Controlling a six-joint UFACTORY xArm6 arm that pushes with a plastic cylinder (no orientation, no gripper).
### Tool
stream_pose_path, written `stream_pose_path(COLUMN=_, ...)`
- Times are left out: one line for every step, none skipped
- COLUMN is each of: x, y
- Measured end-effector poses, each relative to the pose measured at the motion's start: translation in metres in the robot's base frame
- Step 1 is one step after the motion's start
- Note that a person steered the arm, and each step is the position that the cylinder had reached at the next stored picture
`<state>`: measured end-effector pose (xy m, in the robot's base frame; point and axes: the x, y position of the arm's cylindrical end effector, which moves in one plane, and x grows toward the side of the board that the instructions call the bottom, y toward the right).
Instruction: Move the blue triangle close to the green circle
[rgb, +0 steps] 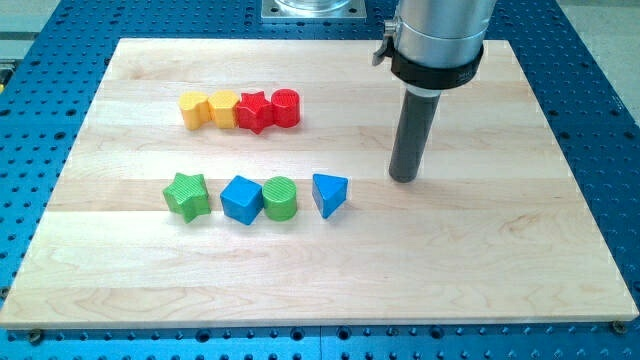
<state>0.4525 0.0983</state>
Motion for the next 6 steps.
stream_pose_path(x=0.033, y=-0.009)
stream_pose_path(x=0.035, y=-0.023)
stream_pose_path(x=0.032, y=-0.043)
stream_pose_path(x=0.029, y=-0.054)
stream_pose_path(x=0.029, y=-0.062)
stream_pose_path(x=0.029, y=-0.062)
